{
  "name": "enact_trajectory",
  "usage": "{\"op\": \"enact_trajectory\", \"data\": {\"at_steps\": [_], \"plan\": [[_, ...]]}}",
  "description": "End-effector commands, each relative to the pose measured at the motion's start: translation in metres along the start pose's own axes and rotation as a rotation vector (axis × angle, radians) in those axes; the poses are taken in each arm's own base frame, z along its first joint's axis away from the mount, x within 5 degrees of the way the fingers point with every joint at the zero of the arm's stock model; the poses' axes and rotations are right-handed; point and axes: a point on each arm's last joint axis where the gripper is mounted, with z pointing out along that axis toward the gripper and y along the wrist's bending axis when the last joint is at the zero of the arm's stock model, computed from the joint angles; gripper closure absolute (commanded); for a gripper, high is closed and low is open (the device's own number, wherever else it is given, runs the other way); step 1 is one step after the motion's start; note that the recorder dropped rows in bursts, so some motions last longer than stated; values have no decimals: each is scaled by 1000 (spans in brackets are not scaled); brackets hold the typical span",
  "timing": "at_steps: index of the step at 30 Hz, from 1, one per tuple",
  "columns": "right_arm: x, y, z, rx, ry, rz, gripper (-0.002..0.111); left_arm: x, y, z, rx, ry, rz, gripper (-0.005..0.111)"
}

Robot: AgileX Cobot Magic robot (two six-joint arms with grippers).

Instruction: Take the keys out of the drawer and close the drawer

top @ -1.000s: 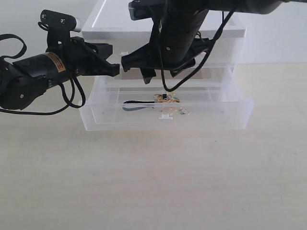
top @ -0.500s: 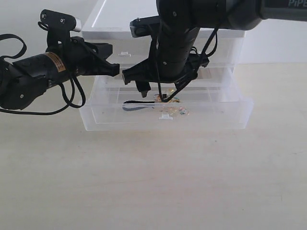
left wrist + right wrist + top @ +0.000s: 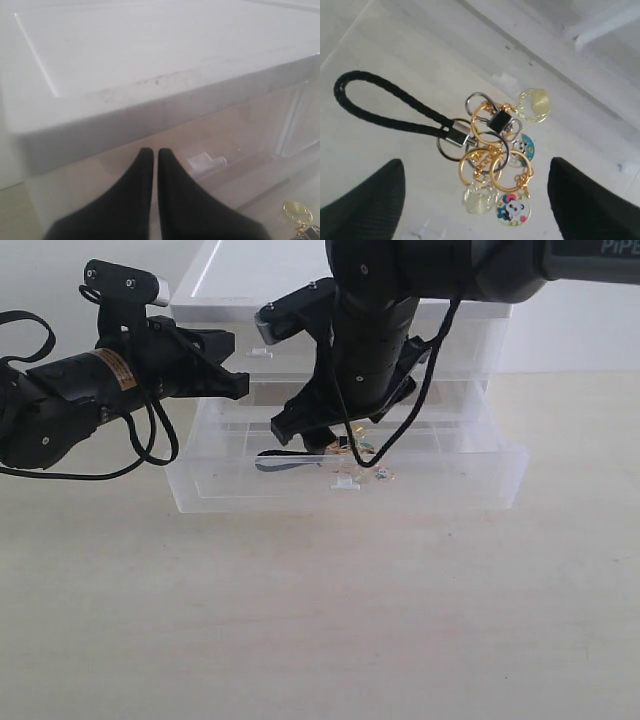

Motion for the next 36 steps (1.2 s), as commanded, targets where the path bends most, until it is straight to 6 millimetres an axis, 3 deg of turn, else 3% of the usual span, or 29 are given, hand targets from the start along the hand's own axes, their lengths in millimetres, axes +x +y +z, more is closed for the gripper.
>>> {"op": "enact_trajectory", "data": {"at_steps": [1,8,19,27,36], "plan": [[-1,-2,0,9,1,102,38,-5,1,1,-7,-39,-17,103],[0,1,14,7,11,233,38,-5,1,1,-7,-39,-17,103],[-6,1,15,-13,-51,642,38,-5,1,1,-7,-39,-17,103],[-6,-7,17,79,-77,661,38,-5,1,1,-7,-39,-17,103],[-2,-5,39,101,-36,671,43,-5,1,1,-7,-39,-17,103]]}}
